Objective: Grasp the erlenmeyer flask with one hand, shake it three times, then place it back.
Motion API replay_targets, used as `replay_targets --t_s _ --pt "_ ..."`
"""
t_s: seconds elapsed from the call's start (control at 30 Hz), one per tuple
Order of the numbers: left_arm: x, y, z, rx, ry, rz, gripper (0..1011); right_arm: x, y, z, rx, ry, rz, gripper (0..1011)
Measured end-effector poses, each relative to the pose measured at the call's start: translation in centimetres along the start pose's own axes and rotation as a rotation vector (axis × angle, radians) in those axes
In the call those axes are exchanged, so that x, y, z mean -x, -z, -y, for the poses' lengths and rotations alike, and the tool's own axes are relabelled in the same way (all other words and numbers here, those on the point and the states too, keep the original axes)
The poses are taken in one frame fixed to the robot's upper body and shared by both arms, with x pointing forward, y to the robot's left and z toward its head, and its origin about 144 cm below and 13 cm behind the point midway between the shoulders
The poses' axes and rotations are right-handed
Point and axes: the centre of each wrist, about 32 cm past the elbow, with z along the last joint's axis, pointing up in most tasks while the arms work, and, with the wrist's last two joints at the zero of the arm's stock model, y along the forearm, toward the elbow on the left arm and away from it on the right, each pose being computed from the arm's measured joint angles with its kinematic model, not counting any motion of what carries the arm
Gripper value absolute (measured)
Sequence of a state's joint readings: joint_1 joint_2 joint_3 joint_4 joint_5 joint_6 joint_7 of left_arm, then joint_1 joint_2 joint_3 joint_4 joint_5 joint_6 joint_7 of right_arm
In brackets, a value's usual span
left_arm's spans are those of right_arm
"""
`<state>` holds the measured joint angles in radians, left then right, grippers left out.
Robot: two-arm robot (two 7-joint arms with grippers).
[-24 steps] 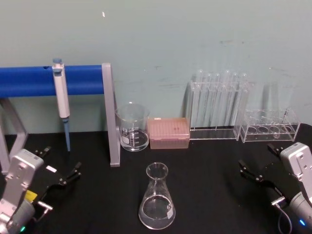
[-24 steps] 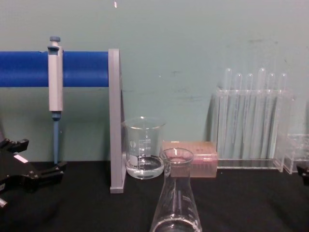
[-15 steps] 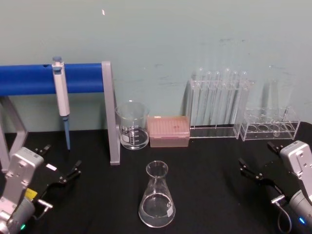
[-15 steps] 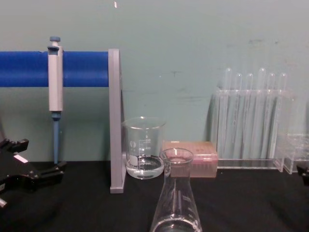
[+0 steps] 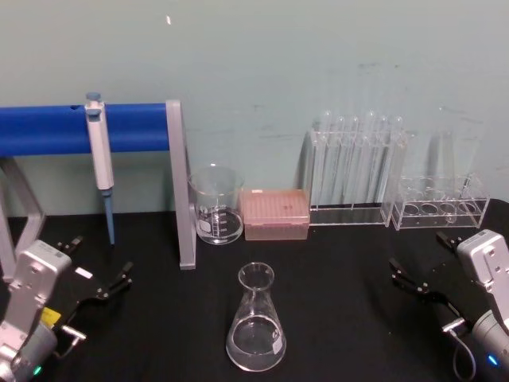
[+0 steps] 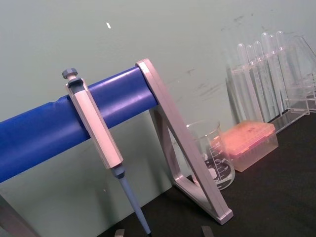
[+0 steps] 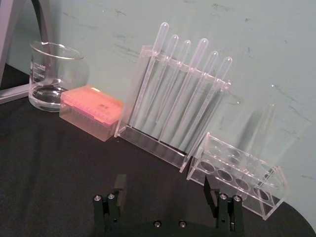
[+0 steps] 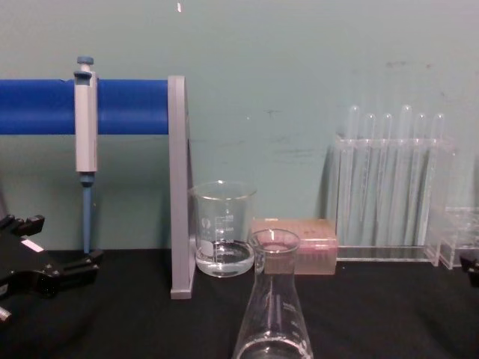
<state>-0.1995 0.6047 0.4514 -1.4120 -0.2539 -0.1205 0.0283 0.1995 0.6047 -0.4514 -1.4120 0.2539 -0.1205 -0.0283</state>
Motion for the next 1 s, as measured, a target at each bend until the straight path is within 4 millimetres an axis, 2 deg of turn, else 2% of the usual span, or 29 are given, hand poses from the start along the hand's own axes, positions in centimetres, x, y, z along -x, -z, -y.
replay_targets --t_s 0.53,1.0 --pt "0.0 0.0 0.0 0.000 0.000 0.000 1001 0.0 0.0 0.1 0.003 0.003 -0.001 1000" --pt "0.0 0.0 0.0 0.000 0.000 0.000 1001 -0.3 -0.5 2.6 0.029 -0.016 0.004 1000"
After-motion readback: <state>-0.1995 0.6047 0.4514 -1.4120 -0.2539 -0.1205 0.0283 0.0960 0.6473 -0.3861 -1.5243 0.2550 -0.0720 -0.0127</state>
